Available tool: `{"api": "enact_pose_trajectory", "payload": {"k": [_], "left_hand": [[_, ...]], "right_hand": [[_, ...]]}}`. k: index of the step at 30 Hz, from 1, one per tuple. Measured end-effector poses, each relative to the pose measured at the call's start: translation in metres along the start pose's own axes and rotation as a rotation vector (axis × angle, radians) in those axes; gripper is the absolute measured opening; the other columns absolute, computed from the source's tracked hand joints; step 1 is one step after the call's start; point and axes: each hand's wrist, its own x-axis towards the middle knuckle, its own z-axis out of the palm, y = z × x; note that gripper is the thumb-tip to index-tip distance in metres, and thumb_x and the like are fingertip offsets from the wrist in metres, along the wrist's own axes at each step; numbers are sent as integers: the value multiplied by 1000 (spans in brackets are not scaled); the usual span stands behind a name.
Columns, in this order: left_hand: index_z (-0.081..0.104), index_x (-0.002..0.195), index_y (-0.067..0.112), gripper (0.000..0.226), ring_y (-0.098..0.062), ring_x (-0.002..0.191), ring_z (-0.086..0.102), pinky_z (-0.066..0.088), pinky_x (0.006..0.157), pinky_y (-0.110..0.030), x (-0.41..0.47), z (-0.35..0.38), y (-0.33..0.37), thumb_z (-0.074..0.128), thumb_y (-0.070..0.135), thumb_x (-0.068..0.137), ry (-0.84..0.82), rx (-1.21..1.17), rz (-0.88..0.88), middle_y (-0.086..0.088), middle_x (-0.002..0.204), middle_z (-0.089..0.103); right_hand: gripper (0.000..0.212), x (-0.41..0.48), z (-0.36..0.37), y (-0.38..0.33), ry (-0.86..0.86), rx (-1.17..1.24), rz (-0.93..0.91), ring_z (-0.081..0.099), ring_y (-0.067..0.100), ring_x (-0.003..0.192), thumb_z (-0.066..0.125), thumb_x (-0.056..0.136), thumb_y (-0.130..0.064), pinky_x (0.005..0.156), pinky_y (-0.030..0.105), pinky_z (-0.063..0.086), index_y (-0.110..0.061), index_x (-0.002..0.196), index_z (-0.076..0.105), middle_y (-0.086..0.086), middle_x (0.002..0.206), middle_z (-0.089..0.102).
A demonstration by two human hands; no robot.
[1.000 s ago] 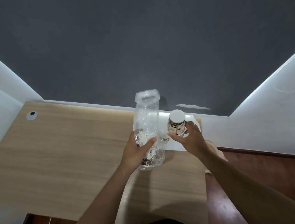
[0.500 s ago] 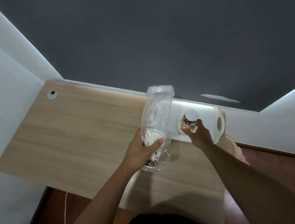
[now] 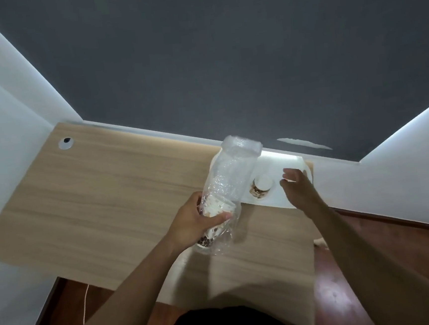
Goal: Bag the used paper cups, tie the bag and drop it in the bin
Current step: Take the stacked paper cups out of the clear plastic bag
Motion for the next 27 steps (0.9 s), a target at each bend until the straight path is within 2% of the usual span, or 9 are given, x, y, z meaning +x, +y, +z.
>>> {"api": "enact_pose_trajectory", "payload": {"k": [3,5,8,13,15,19,21,24,27], "left_hand": [[67,127,35,78,-2,97,81,65,85,-27,1,-1,3,107,56,64,-35,104,20,15,112,84],[66,125,37,72,5,90,78,59,71,-15,0,0,8,108,47,68,-79,164,56,26,108,81],[65,126,41,68,7,78,76,58,51,-19,-3,0,15,108,36,73,-151,218,129,31,106,78],[68,130,42,64,-2,84,76,58,62,-17,-6,1,28,104,32,78,-312,290,246,15,111,81],[70,129,36,58,-6,78,72,54,60,-15,-7,4,35,102,30,80,-360,324,270,5,106,81],[74,131,36,53,5,69,67,48,56,-7,-9,12,53,98,29,84,-439,405,338,21,92,78],[74,129,36,49,10,66,65,45,54,-4,-9,17,62,96,34,84,-432,464,387,28,90,74],[74,120,32,44,11,67,64,46,56,-7,-10,24,72,95,46,84,-403,551,432,31,91,70],[72,110,32,39,9,70,63,45,60,-11,-10,32,73,92,53,84,-396,622,473,19,91,71]], "right_hand": [[33,-10,-33,-11,140,100,-206,70,16,96,58,109,-28,95,52,60,1,114,73,21,115,76],[29,-23,-55,-19,121,219,-222,74,15,115,57,109,-28,109,51,59,-12,119,79,0,124,81],[31,-40,-81,-25,-33,295,-278,76,11,123,52,113,-21,116,50,57,-23,117,83,-11,124,83],[27,-70,-106,-22,-301,146,-333,78,14,122,63,109,-27,118,49,56,-32,119,88,-9,126,84],[28,-78,-112,-18,-413,38,-337,72,31,134,64,108,-32,121,55,53,-24,123,87,4,131,82],[40,-85,-109,-7,-618,-50,-222,64,55,137,53,105,15,120,70,46,4,138,72,31,140,71],[46,-95,-97,-7,-693,-37,-195,70,42,135,54,106,17,118,61,53,-6,141,74,19,140,75],[47,-113,-80,-14,-770,74,-165,82,10,110,63,102,3,95,29,66,-36,110,89,-8,118,86],[35,-114,-65,-10,-600,34,-139,78,28,119,61,110,-1,106,47,63,-25,126,81,9,131,80]]}}
